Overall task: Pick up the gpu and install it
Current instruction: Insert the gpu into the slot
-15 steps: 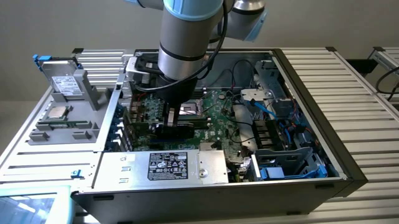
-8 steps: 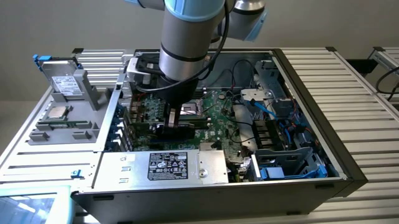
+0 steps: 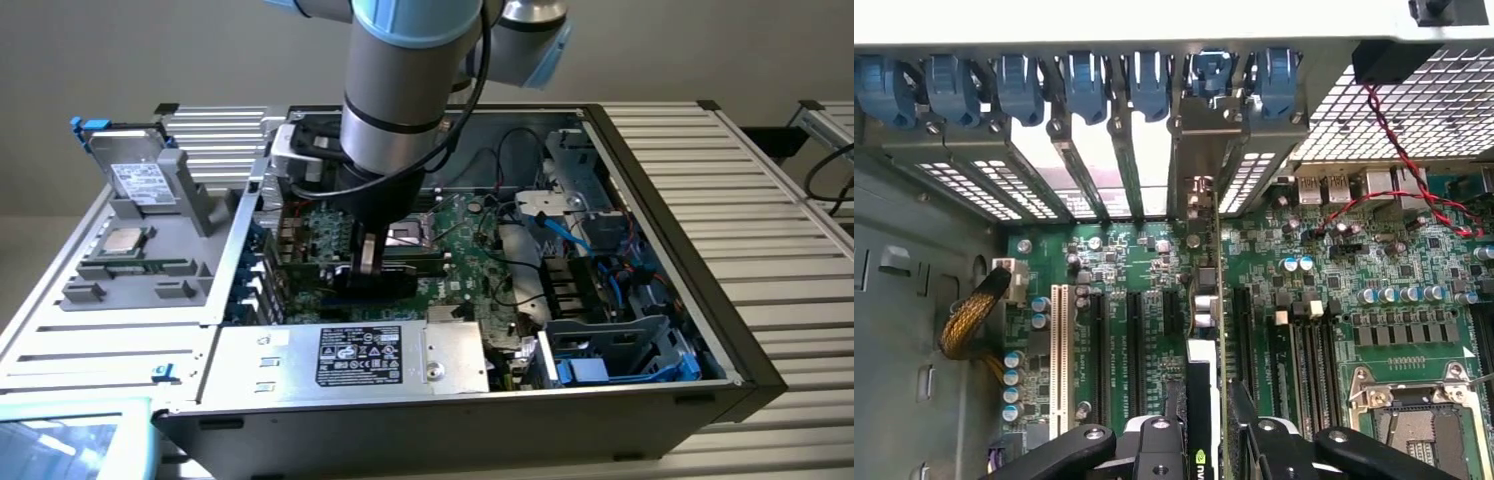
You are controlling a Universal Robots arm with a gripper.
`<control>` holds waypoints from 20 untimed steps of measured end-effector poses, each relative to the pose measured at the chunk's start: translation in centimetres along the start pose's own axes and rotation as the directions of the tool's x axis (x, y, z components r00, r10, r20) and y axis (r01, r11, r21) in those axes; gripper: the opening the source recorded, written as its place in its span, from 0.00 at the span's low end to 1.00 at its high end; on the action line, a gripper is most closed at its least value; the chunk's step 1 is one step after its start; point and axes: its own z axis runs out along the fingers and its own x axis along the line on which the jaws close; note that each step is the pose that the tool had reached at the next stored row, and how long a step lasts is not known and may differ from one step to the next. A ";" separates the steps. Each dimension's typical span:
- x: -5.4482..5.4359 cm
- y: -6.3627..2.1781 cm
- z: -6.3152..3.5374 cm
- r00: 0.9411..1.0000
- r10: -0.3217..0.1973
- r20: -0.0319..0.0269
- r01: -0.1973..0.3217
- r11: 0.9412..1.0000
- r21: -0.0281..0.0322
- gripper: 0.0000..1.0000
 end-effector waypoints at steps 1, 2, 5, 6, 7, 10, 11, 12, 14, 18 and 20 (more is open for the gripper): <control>-0.1 0.01 0.01 1.000 0.000 0.000 0.000 1.000 0.000 0.28; -0.3 0.01 0.02 1.000 0.001 0.000 -0.001 1.000 0.000 0.28; -0.3 0.03 0.03 1.000 0.001 0.000 -0.001 1.000 0.000 0.28; -0.3 0.06 0.03 1.000 0.001 0.000 -0.001 1.000 0.000 0.28; -0.3 0.07 0.05 1.000 0.001 0.000 -0.001 1.000 0.000 0.28; -0.1 0.13 0.08 1.000 0.001 0.001 -0.001 1.000 0.000 0.28; -0.1 0.13 0.09 1.000 0.001 0.001 -0.001 1.000 0.000 0.28; -0.1 0.13 0.09 1.000 0.001 0.001 -0.001 1.000 0.000 0.28; -0.1 0.13 0.09 1.000 0.001 0.000 -0.001 1.000 0.000 0.28; -0.1 0.11 0.19 1.000 0.001 0.000 -0.001 1.000 0.000 0.28; -0.1 0.14 0.20 1.000 0.001 0.000 -0.001 1.000 0.000 0.28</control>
